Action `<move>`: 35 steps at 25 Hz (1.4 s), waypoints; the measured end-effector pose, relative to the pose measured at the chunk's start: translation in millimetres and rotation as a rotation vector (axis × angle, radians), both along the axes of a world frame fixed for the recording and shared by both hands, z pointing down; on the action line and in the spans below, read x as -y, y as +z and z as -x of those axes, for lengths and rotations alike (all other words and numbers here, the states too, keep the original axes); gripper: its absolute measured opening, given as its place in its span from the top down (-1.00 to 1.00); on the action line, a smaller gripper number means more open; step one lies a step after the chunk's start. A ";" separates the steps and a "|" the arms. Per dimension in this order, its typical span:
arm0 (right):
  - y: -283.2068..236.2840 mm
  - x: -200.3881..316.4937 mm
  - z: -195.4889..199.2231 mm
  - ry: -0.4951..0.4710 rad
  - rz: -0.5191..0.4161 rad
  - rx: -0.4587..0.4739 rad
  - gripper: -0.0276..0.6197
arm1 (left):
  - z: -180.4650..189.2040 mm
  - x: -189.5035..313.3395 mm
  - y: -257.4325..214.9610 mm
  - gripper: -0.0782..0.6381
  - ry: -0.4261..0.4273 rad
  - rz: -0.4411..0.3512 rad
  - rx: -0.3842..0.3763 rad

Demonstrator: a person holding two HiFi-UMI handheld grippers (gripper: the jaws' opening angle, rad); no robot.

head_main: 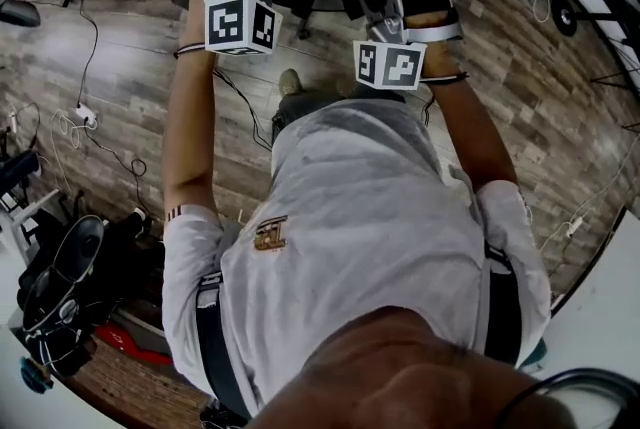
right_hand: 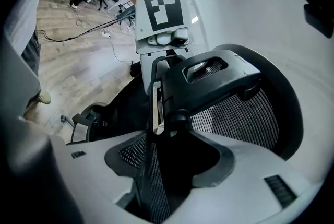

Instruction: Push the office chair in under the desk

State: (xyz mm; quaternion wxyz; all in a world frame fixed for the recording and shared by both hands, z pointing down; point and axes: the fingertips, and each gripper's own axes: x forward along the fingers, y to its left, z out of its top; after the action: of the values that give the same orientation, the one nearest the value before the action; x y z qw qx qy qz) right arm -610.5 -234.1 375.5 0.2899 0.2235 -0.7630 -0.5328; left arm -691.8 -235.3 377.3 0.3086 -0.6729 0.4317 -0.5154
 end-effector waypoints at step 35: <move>13.0 151.7 139.7 0.235 0.062 0.018 0.15 | 135.8 166.4 16.7 -0.20 0.222 -0.026 -0.027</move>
State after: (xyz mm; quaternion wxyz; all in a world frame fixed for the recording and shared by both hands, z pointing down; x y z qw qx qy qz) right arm -750.2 -385.8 388.4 0.3503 0.3071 -0.7501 -0.4694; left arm -827.6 -401.8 394.0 0.3667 -0.7192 0.3655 -0.4633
